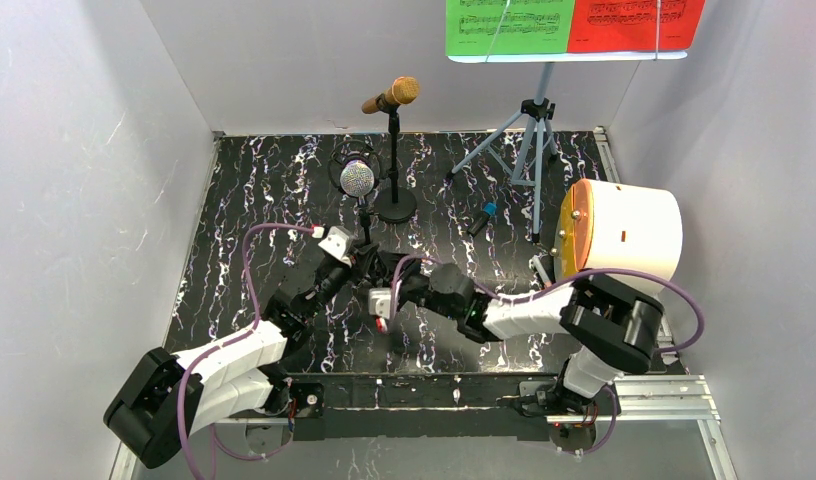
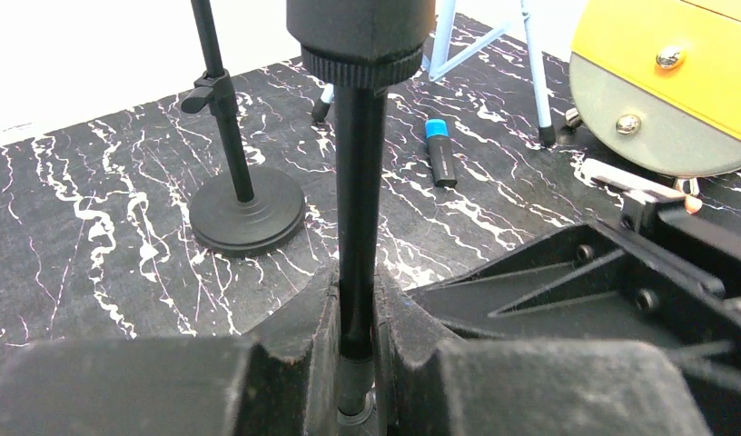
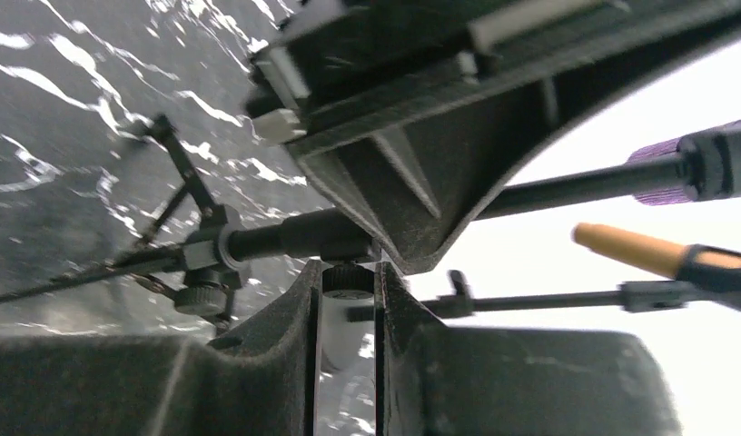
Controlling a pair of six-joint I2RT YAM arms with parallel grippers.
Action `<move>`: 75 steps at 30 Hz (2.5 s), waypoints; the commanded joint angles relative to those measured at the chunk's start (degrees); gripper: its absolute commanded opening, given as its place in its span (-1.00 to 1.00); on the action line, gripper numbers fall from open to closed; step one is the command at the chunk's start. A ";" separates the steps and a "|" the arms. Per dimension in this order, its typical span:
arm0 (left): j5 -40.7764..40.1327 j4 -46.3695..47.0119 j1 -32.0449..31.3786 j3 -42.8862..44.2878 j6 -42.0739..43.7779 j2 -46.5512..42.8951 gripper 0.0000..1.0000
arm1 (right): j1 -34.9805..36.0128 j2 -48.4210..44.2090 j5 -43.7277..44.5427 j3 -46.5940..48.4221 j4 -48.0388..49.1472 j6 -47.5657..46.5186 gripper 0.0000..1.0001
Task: Pack up the instrument practice props
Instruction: Unscrew the knob on the microphone stand.
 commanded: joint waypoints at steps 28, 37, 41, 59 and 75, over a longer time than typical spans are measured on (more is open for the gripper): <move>3.09 -3.88 -0.91 0.84 -1.45 1.53 -1.00 | 4.63 2.13 8.56 -2.23 3.55 12.89 0.38; 3.24 -3.88 -0.88 0.79 -1.36 1.21 -1.00 | -5.50 -5.23 -9.66 -1.46 0.68 52.98 0.61; 3.14 -3.88 -0.88 0.66 -1.29 0.91 -1.00 | -11.35 -4.27 -17.62 -1.42 5.27 71.15 0.61; 3.31 -3.88 -0.91 0.64 -1.37 0.56 -1.00 | -19.61 7.34 -25.18 0.59 20.22 109.35 0.29; 3.32 -3.88 -0.90 0.66 -1.41 0.72 -1.00 | -21.19 13.24 -27.51 2.44 26.51 118.11 0.03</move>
